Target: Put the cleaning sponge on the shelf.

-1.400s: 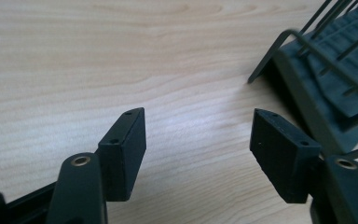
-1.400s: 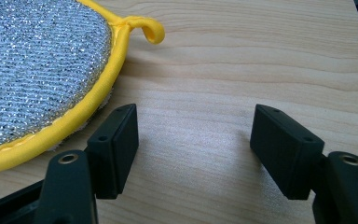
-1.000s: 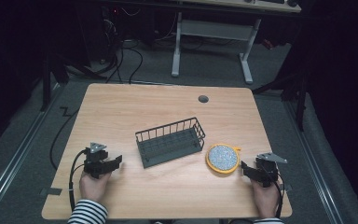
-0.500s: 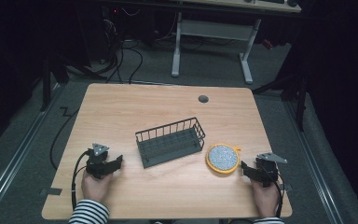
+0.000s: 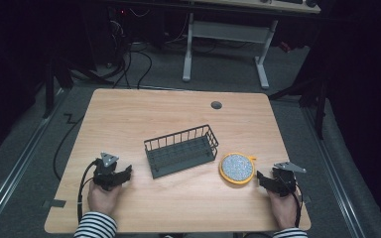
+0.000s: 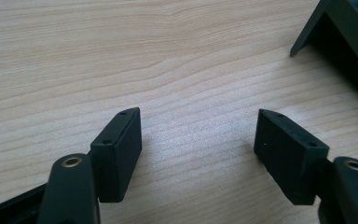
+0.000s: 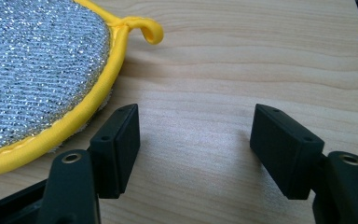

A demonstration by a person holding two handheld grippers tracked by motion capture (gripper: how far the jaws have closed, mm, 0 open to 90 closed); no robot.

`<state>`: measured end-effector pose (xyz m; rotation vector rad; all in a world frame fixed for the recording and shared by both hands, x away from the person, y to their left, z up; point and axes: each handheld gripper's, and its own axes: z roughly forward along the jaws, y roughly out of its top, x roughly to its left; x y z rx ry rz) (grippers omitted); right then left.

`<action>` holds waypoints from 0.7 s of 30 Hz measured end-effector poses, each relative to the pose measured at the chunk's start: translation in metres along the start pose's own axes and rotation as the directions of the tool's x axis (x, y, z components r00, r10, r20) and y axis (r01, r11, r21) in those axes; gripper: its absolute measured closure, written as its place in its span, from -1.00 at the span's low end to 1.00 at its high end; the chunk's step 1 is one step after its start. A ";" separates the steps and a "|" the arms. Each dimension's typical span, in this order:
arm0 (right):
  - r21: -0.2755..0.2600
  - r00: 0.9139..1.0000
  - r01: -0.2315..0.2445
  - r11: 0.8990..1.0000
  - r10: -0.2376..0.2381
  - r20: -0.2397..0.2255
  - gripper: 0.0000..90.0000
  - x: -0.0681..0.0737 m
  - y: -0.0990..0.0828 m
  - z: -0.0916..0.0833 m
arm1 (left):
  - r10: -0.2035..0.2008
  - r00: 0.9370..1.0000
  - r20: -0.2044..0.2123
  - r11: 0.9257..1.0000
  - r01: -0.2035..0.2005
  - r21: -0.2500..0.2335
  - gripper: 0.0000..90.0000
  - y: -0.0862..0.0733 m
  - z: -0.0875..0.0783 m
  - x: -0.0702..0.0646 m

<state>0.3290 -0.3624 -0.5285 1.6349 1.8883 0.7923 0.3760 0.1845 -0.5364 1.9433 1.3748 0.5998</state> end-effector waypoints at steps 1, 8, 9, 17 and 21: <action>0.033 1.000 -0.006 0.999 0.006 0.002 -0.26 0.000 0.004 -0.001 | 0.000 1.000 0.000 1.000 0.000 0.000 -0.28 0.000 0.000 0.000; 0.037 0.996 -0.034 0.999 0.037 -0.076 -0.11 -0.001 0.022 -0.012 | 0.001 1.000 0.003 1.000 -0.001 0.001 -0.29 0.000 0.000 0.000; 0.034 0.993 -0.038 0.999 0.042 -0.112 -0.09 0.001 0.032 -0.018 | 0.001 1.000 0.005 1.000 -0.001 0.001 -0.30 0.000 0.000 0.000; 0.041 0.984 0.003 0.999 0.004 -0.178 -0.11 0.017 0.052 -0.013 | 0.001 1.000 0.014 1.000 -0.001 0.000 -0.31 0.000 0.000 0.000; 0.071 0.978 -0.006 0.997 0.021 -0.207 -0.26 0.021 0.055 -0.003 | 0.011 1.000 0.014 1.000 -0.011 0.003 -0.33 0.000 0.000 0.000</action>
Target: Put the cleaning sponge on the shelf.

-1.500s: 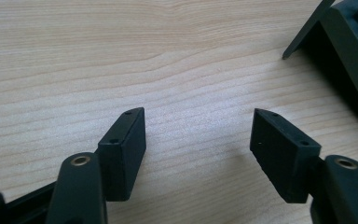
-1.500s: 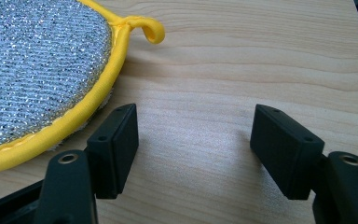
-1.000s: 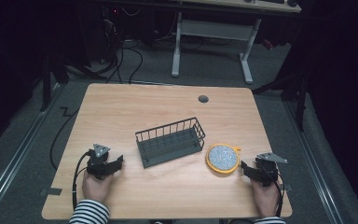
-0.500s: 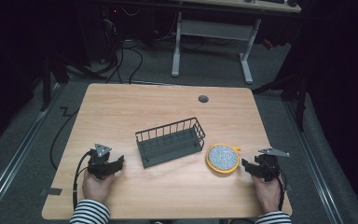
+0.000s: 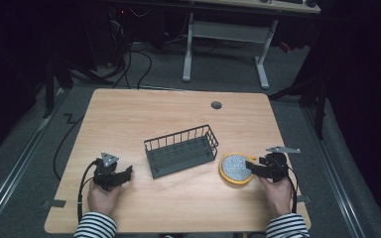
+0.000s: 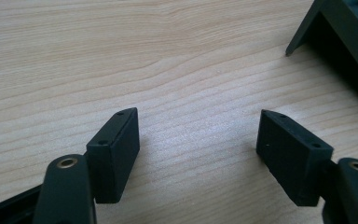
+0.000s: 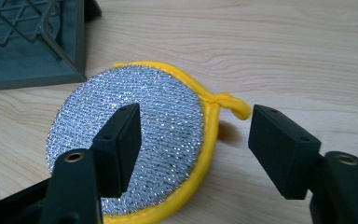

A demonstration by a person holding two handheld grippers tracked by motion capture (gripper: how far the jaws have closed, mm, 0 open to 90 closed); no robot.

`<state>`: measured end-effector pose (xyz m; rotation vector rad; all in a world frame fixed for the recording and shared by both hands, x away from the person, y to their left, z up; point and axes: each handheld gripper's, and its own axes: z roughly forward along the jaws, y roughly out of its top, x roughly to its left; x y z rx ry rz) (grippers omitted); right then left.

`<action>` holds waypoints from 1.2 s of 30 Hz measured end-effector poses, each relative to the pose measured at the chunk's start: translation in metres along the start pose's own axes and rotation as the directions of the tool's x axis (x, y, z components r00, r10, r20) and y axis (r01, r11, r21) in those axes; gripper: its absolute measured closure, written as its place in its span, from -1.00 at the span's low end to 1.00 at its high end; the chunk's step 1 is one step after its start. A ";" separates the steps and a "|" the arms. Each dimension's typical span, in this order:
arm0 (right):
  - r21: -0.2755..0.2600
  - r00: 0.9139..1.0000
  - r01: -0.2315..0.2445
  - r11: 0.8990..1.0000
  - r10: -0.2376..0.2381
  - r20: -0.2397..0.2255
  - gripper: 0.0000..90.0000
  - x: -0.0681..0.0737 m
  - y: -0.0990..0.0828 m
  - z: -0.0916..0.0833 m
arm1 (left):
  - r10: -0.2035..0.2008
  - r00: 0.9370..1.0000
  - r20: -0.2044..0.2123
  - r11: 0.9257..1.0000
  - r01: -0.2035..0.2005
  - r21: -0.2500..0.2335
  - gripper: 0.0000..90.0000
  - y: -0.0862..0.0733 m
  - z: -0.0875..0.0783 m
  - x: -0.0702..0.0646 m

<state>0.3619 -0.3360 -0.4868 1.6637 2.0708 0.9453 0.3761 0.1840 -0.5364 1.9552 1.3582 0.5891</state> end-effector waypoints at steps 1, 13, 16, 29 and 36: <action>0.014 1.000 -0.001 1.000 0.001 -0.004 -0.27 0.001 0.000 0.003 | 0.001 1.000 0.001 1.000 -0.001 0.000 -0.33 0.000 0.000 0.000; 0.073 0.999 -0.028 0.997 0.031 -0.033 -0.17 0.001 -0.002 0.017 | 0.003 1.000 0.002 1.000 -0.003 0.001 -0.33 0.000 0.000 0.000; 0.076 0.997 -0.048 0.996 0.052 -0.051 -0.10 0.000 -0.002 0.018 | 0.004 1.000 0.003 1.000 -0.004 0.001 -0.33 0.000 0.000 0.000; 0.102 0.998 0.008 0.995 -0.002 -0.066 0.26 0.002 -0.004 0.022 | 0.004 1.000 0.000 1.000 -0.004 0.002 -0.33 0.000 0.000 -0.001; 0.110 0.996 0.080 0.991 -0.075 -0.048 0.73 0.006 0.000 0.019 | 0.003 1.000 0.000 1.000 -0.003 0.001 -0.33 0.000 0.000 -0.001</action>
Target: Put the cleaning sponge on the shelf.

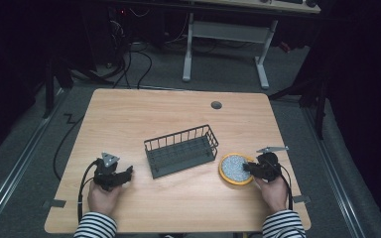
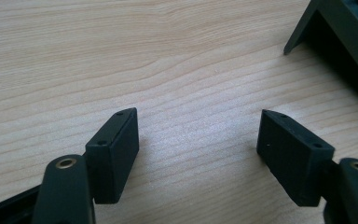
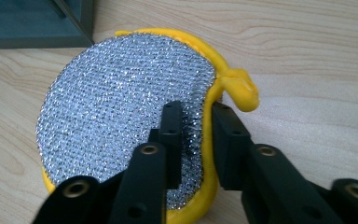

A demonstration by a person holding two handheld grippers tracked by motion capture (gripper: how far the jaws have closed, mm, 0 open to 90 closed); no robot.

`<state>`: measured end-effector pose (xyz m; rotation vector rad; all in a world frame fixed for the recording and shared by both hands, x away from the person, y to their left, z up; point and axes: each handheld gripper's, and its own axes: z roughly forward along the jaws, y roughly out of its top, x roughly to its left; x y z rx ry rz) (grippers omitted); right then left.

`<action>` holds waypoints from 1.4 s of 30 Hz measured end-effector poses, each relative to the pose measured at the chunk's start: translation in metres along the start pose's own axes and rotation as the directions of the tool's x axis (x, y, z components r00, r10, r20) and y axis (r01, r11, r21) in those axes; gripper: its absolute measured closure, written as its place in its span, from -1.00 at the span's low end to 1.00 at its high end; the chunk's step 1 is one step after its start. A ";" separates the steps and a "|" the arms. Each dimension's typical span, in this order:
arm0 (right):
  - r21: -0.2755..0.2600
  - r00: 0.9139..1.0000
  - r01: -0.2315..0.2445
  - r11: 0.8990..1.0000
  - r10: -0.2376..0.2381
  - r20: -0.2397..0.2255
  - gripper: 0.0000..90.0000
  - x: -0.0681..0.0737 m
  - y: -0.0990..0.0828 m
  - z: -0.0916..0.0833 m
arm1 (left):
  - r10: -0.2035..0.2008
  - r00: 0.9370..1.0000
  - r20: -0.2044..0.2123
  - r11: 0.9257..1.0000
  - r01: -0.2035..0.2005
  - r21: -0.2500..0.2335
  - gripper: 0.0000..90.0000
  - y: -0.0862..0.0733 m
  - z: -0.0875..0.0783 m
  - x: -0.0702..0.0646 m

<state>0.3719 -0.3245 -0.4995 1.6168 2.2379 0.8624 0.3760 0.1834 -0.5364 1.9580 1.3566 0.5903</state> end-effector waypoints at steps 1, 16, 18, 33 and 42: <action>-0.003 1.000 0.007 1.000 -0.007 0.003 0.76 0.001 0.000 0.000 | 0.000 1.000 0.000 1.000 0.000 0.000 -0.33 0.000 0.000 0.000; -0.107 0.999 0.033 0.994 -0.035 -0.014 0.82 -0.001 0.009 -0.030 | -0.003 1.000 0.002 1.000 0.003 0.000 -0.34 0.000 0.000 0.000; -0.107 0.999 0.040 0.993 -0.041 -0.006 0.82 -0.001 0.010 -0.033 | -0.004 1.000 0.002 1.000 0.004 -0.001 -0.34 0.000 0.000 0.000; -0.189 0.997 0.067 0.980 -0.073 -0.028 0.82 0.005 0.026 -0.058 | -0.004 1.000 0.001 1.000 0.004 -0.001 -0.33 0.000 0.000 0.000; -0.227 0.997 0.049 0.973 -0.061 -0.048 0.82 0.001 0.038 -0.071 | -0.004 1.000 0.000 1.000 0.004 -0.001 -0.33 0.000 0.000 0.000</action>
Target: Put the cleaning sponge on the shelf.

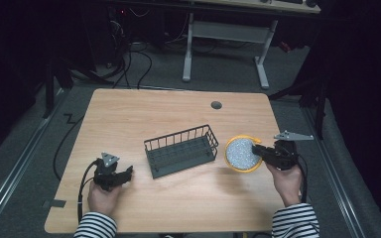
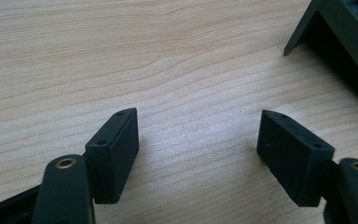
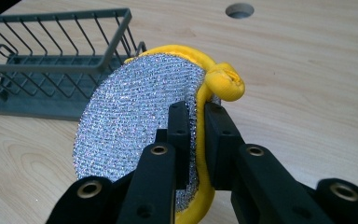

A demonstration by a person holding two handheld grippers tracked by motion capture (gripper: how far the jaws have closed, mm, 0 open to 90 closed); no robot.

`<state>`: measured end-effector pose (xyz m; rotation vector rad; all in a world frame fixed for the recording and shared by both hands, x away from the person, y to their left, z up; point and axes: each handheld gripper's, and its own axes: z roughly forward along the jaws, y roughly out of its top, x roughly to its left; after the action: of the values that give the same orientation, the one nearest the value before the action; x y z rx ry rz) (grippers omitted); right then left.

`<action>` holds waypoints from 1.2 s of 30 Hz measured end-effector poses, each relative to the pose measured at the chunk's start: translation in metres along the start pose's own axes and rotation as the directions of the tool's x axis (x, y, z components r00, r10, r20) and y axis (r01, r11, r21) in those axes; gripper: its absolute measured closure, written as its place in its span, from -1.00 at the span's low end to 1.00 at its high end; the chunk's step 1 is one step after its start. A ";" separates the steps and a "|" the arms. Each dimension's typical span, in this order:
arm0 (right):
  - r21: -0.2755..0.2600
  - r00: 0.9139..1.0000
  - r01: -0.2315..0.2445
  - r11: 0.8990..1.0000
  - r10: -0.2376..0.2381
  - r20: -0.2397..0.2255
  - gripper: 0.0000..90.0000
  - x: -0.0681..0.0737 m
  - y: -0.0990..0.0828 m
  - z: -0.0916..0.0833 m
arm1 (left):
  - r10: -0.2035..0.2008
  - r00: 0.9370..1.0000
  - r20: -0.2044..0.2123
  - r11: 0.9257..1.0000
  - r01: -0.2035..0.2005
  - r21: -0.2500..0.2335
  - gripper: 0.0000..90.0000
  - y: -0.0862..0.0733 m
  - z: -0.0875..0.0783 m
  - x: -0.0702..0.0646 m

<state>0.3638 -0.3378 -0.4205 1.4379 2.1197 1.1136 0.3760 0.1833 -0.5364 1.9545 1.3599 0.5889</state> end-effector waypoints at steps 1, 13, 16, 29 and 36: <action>-0.006 1.000 0.003 1.000 -0.003 -0.006 0.82 0.000 0.003 -0.002 | 0.000 1.000 0.000 1.000 0.000 0.000 -0.33 0.000 0.000 0.000; -0.036 1.000 0.017 0.999 -0.017 -0.013 0.82 0.003 0.030 -0.008 | 0.000 1.000 -0.003 1.000 0.000 0.000 -0.33 0.000 0.000 0.000; -0.043 0.999 0.015 0.999 -0.017 -0.032 0.82 0.004 0.036 -0.008 | 0.000 1.000 -0.003 1.000 0.000 0.000 -0.33 0.000 0.000 0.000; -0.051 0.997 0.017 0.999 -0.021 -0.073 0.82 0.013 0.061 0.003 | 0.000 1.000 -0.002 1.000 0.000 0.000 -0.33 0.000 0.000 0.000; -0.068 0.995 0.025 0.997 -0.032 -0.092 0.82 0.020 0.076 0.007 | 0.000 1.000 -0.002 1.000 0.000 0.000 -0.33 0.000 0.000 0.000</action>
<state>0.4074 -0.3030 -0.3639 1.3462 2.1368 1.2506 0.3760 0.1831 -0.5364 1.9543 1.3615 0.5912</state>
